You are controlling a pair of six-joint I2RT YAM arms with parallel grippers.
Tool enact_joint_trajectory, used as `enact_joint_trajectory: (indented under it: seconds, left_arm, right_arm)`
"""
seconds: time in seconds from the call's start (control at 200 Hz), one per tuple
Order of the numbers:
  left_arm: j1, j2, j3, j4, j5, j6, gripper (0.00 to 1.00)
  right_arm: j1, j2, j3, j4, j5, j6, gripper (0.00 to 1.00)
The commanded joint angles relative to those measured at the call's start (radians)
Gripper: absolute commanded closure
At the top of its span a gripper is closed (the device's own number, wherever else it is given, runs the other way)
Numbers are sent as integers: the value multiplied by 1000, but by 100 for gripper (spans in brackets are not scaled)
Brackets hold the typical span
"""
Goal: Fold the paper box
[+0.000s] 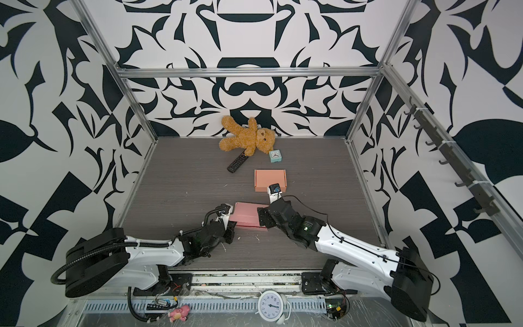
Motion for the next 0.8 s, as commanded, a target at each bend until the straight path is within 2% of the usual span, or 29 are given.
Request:
enact_joint_trajectory:
  seconds: [0.0, 0.11, 0.36, 0.405, 0.42, 0.455, 0.545, 0.65, 0.795]
  left_arm:
    - [-4, -40, -6, -33, 38, -24, 63]
    - [-3, -133, 3, -136, 104, -50, 48]
    - [-3, -403, 127, -738, 256, -166, 18]
    - [-3, -448, 149, -835, 288, -172, 16]
    - [-3, -465, 156, -863, 299, -170, 11]
    - [-1, -497, 179, -929, 317, -162, 8]
    - [-1, -561, 260, -1088, 325, -151, 5]
    - [0, -589, 328, -1112, 341, -135, 5]
    - [5, -532, 426, -1135, 336, -120, 5]
  right_arm:
    - [-35, 34, 10, 24, -41, 59, 12]
    - [-41, 92, 16, 26, -48, 61, 13]
    - [-52, 146, 3, 54, -57, 69, 14]
    - [-54, 147, -2, 58, -59, 70, 14]
    - [-54, 147, -3, 59, -59, 71, 14]
    - [-56, 147, -7, 63, -61, 71, 14]
    - [-63, 150, -17, 70, -64, 70, 14]
    - [-72, 163, -27, 80, -77, 68, 14]
    - [-81, 188, -36, 91, -83, 68, 14]
